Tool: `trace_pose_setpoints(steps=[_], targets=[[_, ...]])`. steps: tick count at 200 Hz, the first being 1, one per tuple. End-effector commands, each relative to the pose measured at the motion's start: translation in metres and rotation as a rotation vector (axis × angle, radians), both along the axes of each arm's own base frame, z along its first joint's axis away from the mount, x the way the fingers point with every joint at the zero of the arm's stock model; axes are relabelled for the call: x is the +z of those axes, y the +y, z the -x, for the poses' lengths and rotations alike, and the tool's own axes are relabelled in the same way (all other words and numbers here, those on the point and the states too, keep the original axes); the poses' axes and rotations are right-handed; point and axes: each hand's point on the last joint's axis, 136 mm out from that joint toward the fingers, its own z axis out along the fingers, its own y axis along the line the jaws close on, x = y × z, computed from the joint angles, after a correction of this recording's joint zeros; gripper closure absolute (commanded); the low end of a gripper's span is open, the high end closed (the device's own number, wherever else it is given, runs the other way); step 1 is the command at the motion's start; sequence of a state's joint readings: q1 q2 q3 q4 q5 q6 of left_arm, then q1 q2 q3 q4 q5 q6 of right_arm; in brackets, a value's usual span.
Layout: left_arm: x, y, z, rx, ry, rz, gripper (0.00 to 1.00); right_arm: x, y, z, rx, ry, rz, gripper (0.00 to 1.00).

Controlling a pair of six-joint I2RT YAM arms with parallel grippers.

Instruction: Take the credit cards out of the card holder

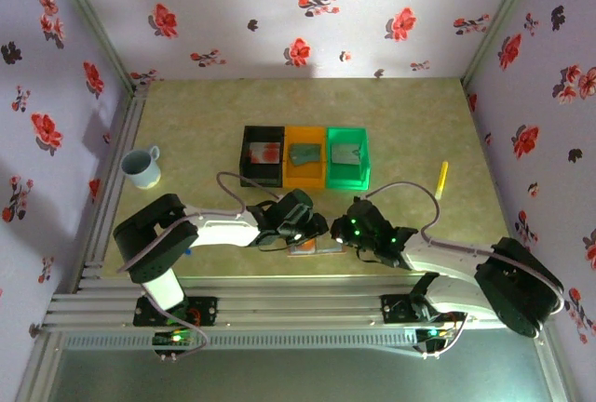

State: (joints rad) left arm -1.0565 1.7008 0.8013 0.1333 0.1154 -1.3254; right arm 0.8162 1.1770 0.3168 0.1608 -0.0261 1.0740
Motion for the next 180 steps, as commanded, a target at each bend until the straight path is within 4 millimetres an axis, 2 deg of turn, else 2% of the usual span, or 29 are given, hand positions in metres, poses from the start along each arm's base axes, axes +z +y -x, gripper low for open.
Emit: trace_pose_setpoints(steps=[1, 56, 101, 135, 166, 180], targets=[[-0.028, 0.02, 0.01, -0.014, 0.025, -0.116, 0.57, -0.012, -0.007, 0.005, 0.004, 0.01, 0.035, 1.0], [-0.032, 0.022, 0.012, -0.031, 0.012, -0.124, 0.57, -0.023, -0.015, 0.008, -0.005, 0.024, 0.067, 1.0], [-0.036, 0.014, 0.016, -0.082, -0.006, -0.12, 0.57, -0.029, -0.018, 0.01, -0.009, 0.034, 0.077, 1.0], [-0.043, 0.021, 0.019, -0.088, -0.004, -0.146, 0.57, -0.032, -0.019, 0.01, -0.014, 0.039, 0.08, 1.0], [-0.046, 0.023, 0.02, -0.08, -0.007, -0.139, 0.59, -0.032, -0.02, 0.011, -0.013, 0.041, 0.079, 1.0], [-0.044, 0.024, 0.019, -0.075, -0.018, -0.128, 0.63, -0.032, -0.02, 0.011, -0.012, 0.042, 0.078, 1.0]])
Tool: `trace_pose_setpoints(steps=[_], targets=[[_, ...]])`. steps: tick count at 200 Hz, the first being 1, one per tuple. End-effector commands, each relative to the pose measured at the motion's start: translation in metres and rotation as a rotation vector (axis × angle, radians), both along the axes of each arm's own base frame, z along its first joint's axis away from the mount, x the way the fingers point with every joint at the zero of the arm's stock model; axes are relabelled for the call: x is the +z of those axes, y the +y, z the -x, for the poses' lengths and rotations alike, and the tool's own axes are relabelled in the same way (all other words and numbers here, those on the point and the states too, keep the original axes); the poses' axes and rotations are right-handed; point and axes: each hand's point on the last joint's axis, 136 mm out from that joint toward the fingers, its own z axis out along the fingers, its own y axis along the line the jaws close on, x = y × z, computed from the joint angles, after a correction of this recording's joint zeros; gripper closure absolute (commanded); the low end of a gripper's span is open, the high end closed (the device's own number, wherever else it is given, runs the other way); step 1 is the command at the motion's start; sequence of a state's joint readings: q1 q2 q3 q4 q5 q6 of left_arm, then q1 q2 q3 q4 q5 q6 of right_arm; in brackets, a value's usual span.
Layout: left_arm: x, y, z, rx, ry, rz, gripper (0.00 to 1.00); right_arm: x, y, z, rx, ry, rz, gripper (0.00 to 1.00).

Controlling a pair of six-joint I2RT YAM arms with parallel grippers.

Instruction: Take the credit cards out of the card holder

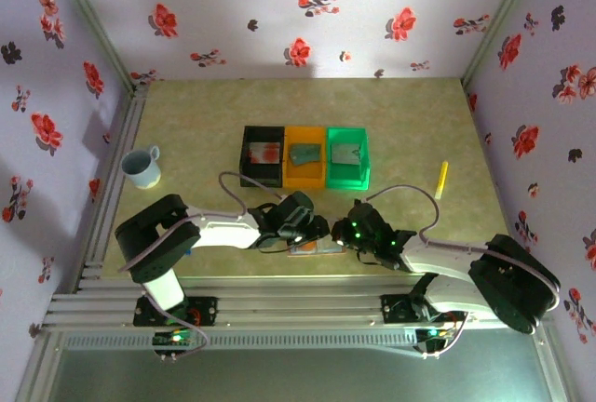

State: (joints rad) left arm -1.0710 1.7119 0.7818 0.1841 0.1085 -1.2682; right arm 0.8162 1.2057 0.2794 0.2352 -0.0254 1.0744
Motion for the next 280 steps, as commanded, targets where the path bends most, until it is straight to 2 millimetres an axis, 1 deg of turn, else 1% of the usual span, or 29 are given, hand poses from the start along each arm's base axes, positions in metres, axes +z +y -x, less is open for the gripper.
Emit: trace_pose_setpoints(steps=[1, 27, 49, 65, 86, 100, 137, 150, 213, 223, 252, 280], targets=[[-0.04, 0.027, 0.015, -0.019, 0.028, -0.131, 0.63, -0.023, -0.019, 0.01, -0.011, 0.048, 0.084, 1.0], [-0.036, 0.031, 0.013, -0.004, 0.004, -0.124, 0.66, -0.023, -0.019, 0.011, -0.011, 0.049, 0.083, 1.0], [-0.031, 0.03, 0.011, 0.001, -0.013, -0.103, 0.73, -0.022, -0.019, 0.01, -0.009, 0.048, 0.081, 1.0], [-0.03, 0.029, 0.01, 0.004, -0.021, -0.089, 0.75, -0.022, -0.019, 0.011, -0.008, 0.049, 0.08, 1.0], [-0.026, 0.026, 0.009, 0.003, -0.04, -0.053, 0.76, -0.022, -0.018, 0.011, -0.006, 0.05, 0.074, 1.0], [-0.023, 0.023, 0.008, 0.002, -0.052, -0.025, 0.79, -0.022, -0.017, 0.011, -0.004, 0.051, 0.072, 1.0], [-0.014, 0.017, 0.007, -0.001, -0.082, 0.041, 0.82, -0.022, -0.017, 0.012, -0.004, 0.052, 0.066, 1.0], [-0.01, 0.015, 0.007, -0.006, -0.095, 0.058, 0.86, -0.023, -0.016, 0.012, -0.004, 0.053, 0.062, 1.0], [0.001, 0.011, 0.005, -0.013, -0.136, 0.108, 0.89, -0.024, -0.012, 0.012, 0.007, 0.061, 0.047, 1.0], [0.003, 0.01, 0.005, -0.013, -0.143, 0.121, 0.92, -0.024, -0.012, 0.012, 0.007, 0.063, 0.045, 1.0], [0.012, 0.005, 0.007, -0.022, -0.175, 0.182, 0.93, -0.024, -0.011, 0.012, 0.01, 0.064, 0.04, 1.0], [0.022, 0.001, 0.007, -0.04, -0.208, 0.206, 0.98, -0.024, -0.01, 0.013, 0.013, 0.065, 0.038, 1.0]])
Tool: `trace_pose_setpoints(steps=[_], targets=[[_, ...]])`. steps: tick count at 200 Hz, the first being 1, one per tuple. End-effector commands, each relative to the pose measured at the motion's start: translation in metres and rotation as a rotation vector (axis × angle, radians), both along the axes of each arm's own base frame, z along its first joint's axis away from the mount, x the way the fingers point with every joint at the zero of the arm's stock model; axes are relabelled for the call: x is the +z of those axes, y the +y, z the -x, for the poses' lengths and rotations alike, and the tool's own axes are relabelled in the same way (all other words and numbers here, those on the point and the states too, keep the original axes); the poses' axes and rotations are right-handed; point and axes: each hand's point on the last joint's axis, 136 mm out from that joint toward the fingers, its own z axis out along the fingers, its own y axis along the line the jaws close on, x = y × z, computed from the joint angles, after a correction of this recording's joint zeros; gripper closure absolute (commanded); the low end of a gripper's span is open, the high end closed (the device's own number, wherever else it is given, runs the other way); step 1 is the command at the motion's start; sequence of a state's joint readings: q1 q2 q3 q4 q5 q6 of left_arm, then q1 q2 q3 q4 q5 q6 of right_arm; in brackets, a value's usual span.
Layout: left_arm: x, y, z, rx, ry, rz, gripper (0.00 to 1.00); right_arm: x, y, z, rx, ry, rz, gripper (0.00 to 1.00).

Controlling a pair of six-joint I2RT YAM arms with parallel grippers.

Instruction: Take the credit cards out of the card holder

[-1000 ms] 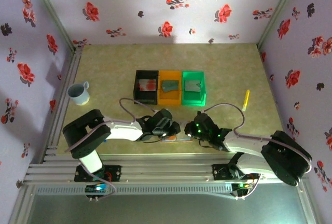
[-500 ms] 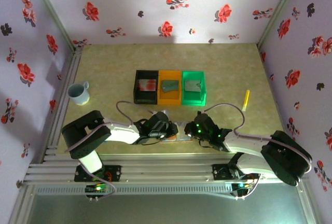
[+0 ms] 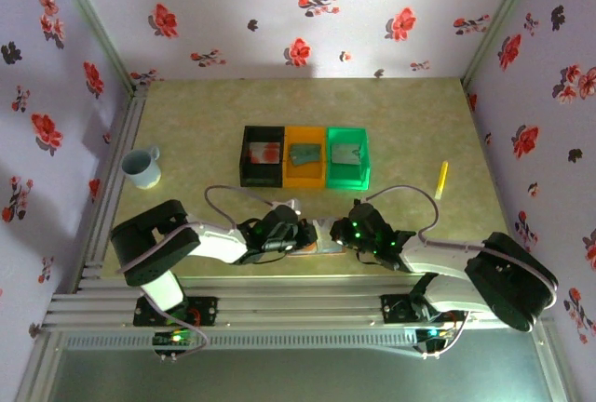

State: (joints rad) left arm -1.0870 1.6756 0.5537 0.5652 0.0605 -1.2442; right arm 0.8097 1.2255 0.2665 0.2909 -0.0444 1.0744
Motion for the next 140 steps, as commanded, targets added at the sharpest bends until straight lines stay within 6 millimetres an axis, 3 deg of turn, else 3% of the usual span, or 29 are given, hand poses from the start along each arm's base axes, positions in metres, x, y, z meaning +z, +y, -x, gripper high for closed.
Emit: trace_pose_setpoints(steps=[1, 140], targets=[[0.021, -0.011, 0.003, -0.044, -0.078, 0.059, 0.98, -0.023, -0.014, 0.014, 0.006, 0.071, 0.064, 1.0], [0.04, 0.0, 0.001, -0.033, -0.158, 0.066, 1.0, -0.022, -0.018, 0.016, 0.011, 0.066, 0.089, 1.0]])
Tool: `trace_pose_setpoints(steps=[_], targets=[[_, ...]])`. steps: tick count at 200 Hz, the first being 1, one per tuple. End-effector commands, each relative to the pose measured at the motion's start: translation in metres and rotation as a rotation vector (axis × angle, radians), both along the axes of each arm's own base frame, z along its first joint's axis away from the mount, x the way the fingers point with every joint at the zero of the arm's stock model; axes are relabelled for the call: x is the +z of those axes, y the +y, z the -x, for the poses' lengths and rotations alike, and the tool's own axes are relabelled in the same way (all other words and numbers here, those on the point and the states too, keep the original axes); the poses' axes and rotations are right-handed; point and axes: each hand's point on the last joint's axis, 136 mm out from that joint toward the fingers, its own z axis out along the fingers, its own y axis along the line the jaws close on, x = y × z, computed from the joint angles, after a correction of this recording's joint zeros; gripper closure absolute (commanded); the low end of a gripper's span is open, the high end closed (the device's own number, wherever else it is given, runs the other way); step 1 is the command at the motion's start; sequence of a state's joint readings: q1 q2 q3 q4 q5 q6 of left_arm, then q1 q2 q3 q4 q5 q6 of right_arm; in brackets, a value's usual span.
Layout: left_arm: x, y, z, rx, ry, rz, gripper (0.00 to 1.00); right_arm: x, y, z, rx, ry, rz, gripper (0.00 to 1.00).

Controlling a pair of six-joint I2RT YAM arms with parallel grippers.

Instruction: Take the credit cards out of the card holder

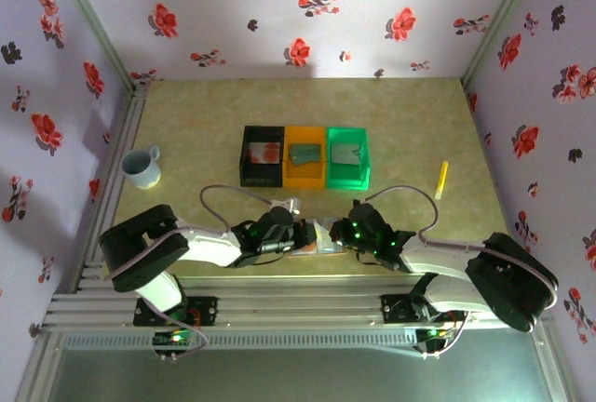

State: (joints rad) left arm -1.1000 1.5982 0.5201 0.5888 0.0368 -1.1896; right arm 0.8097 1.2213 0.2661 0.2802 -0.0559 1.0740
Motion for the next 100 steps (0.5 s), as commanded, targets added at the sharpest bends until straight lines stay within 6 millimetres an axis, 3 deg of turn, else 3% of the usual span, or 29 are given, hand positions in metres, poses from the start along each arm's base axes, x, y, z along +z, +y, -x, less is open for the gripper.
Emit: trace_pose_setpoints(steps=[1, 100], targets=[[0.0178, -0.0009, -0.0017, -0.007, -0.075, 0.029, 1.0, -0.0217, -0.0185, 0.0137, 0.004, 0.055, 0.09, 1.0], [0.0193, 0.0076, 0.0005, -0.006, -0.084, 0.01, 1.0, -0.0221, -0.0188, 0.0135, 0.004, 0.055, 0.09, 1.0]])
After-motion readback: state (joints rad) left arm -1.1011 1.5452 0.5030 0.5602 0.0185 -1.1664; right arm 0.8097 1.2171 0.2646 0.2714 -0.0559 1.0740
